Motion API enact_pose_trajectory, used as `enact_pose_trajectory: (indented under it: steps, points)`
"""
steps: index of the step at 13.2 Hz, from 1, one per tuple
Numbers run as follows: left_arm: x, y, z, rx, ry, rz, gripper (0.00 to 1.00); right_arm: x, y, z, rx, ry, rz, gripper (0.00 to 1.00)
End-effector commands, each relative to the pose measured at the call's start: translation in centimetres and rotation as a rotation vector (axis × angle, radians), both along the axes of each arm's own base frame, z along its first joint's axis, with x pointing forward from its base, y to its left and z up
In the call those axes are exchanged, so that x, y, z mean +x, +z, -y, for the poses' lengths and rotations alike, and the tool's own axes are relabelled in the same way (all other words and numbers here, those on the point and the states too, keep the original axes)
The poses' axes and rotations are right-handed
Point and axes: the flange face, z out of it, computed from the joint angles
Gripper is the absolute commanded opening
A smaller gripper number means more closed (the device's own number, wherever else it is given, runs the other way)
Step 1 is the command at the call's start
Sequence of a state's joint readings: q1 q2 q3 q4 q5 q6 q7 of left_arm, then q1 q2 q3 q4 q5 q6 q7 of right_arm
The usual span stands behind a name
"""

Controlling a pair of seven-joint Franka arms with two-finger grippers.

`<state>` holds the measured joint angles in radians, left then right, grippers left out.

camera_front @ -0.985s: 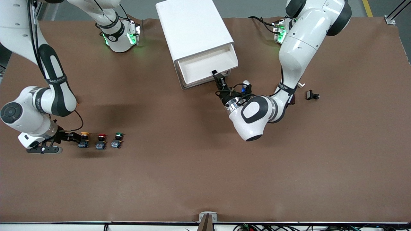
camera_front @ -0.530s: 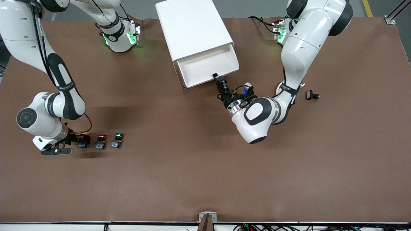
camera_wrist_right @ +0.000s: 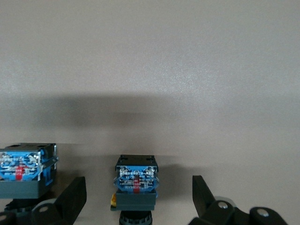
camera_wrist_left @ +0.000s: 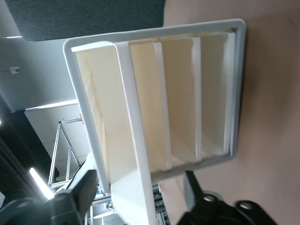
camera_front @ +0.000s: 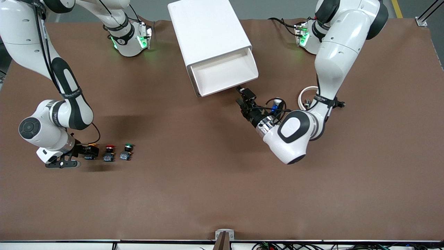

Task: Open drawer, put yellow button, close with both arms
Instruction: 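Lift the yellow button with the right gripper while the left gripper withdraws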

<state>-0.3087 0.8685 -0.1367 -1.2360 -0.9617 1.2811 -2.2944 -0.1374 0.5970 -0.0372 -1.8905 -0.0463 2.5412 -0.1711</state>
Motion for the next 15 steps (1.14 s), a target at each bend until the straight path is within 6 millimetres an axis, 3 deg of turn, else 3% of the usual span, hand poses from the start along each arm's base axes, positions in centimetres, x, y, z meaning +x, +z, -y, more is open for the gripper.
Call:
enact_pose_trajectory:
  steps: [1, 3, 4, 5, 6, 7, 8, 10, 12, 15]
  points:
    - [3.2, 2.3, -4.0, -0.101, 0.033, 0.123, 1.0, -0.1, -0.8, 0.3, 0.021, -0.014, -0.007, 1.0]
    - [5.1, 2.3, -8.0, -0.168, 0.067, 0.189, 1.0, -0.1, -1.1, 0.3, 0.028, -0.018, -0.009, 1.0]
    - [5.6, 2.5, -9.3, -0.167, 0.057, 0.228, 1.0, -0.1, -1.1, 0.3, 0.028, -0.017, -0.009, 0.92]
    - [5.9, 2.8, -10.5, -0.15, 0.033, 0.276, 1.0, -0.1, -1.1, 0.3, 0.028, -0.015, -0.011, 0.66]
    - [5.9, 3.0, -11.4, -0.136, -0.018, 0.334, 1.0, -0.1, -1.2, 0.3, 0.028, -0.017, -0.013, 0.33]
    - [5.9, 3.3, -12.1, -0.128, -0.076, 0.392, 1.0, -0.1, -1.1, 0.3, 0.028, -0.017, -0.011, 0.1]
    - [5.9, 3.5, -12.9, -0.113, -0.138, 0.445, 1.0, -0.1, -1.1, 0.3, 0.028, -0.018, -0.012, 0.0]
    - [6.0, 3.7, -14.6, -0.052, -0.257, 0.523, 1.0, 0.0, -0.9, -0.1, 0.034, -0.026, -0.016, 0.0]
    - [6.0, 4.9, -16.2, 0.019, -0.435, 0.618, 1.0, 0.4, 0.6, -1.2, 0.08, -0.064, -0.036, 0.0]
    - [6.1, 9.0, -17.9, 0.013, -0.748, 0.77, 1.0, 2.1, 8.9, -5.7, 0.125, -0.192, -0.168, 0.0]
